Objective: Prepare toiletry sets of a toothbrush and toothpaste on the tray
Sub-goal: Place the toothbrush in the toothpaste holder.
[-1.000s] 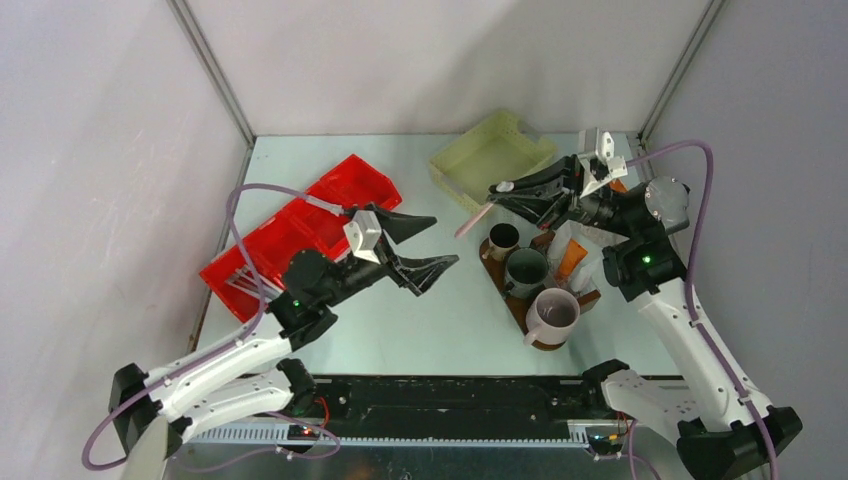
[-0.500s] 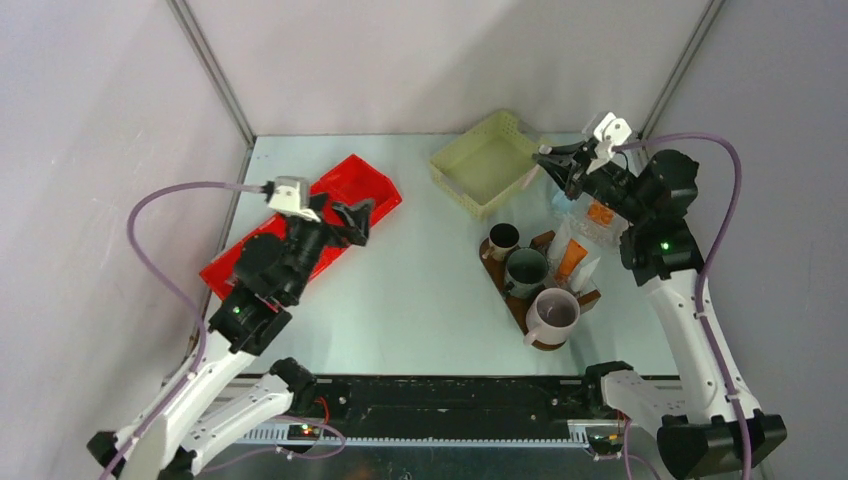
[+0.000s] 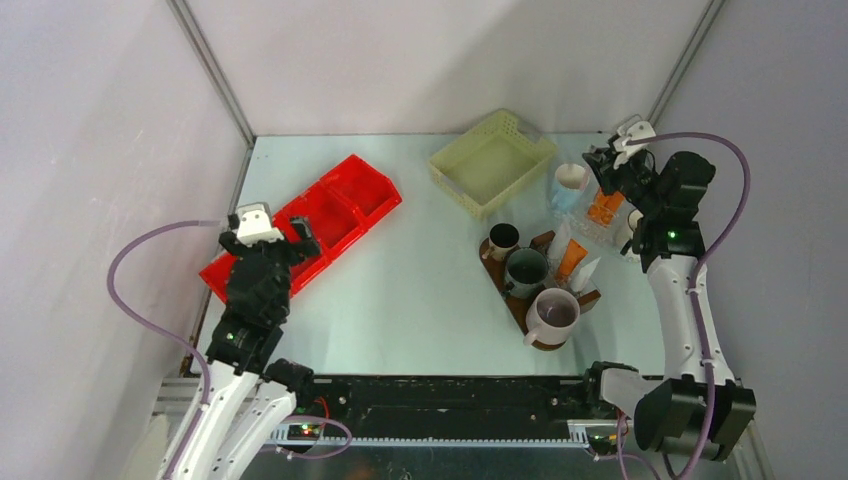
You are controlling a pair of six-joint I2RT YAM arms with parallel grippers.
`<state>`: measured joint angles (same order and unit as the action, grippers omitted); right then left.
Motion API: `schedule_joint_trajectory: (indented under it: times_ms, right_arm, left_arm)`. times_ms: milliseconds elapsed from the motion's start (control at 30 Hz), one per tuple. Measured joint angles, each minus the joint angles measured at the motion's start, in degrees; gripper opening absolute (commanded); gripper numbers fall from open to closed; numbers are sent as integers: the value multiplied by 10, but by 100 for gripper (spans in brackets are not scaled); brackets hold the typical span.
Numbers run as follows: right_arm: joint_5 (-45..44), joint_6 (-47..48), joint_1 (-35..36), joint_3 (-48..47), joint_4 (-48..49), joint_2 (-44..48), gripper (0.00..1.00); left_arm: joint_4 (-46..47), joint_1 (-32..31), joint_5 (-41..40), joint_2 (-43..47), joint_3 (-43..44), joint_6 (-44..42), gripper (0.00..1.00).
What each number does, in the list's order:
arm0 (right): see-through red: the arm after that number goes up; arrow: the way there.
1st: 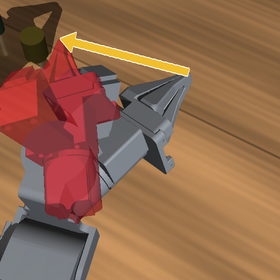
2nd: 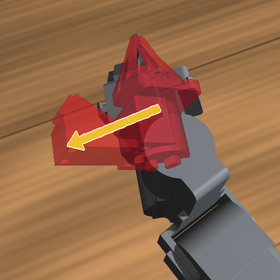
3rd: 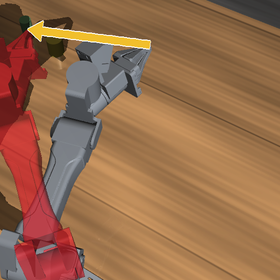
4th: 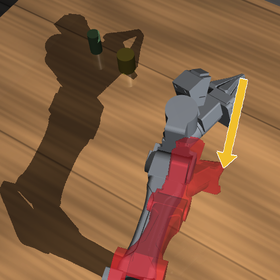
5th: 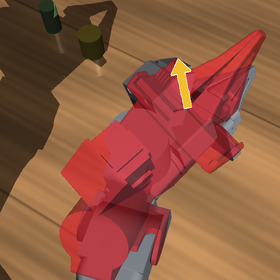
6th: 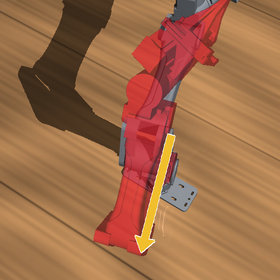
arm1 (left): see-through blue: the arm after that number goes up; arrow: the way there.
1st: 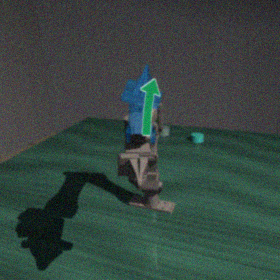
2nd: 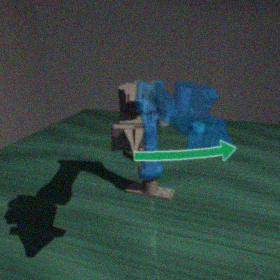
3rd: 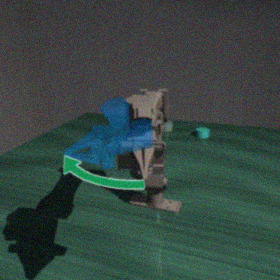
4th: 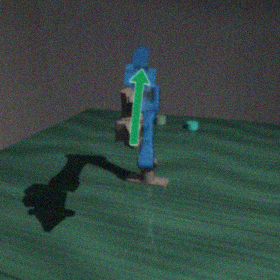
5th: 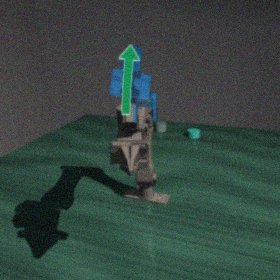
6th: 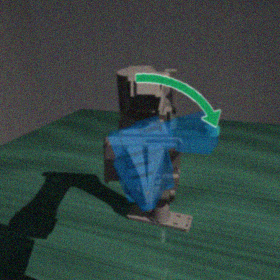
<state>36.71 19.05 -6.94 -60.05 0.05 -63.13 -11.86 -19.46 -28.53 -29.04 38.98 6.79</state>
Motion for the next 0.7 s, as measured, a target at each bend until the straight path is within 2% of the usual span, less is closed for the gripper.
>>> schedule_joint_trajectory:
  times_ms: [300,700]
  right_arm:
    - [39,15,-79,38,63,-47,0]
    - [52,41,-100,49,66,-100,0]
  left_arm:
    - [40,39,-70,3,-59,-23,100]
    - [78,48,-113,9,-69,-40,100]
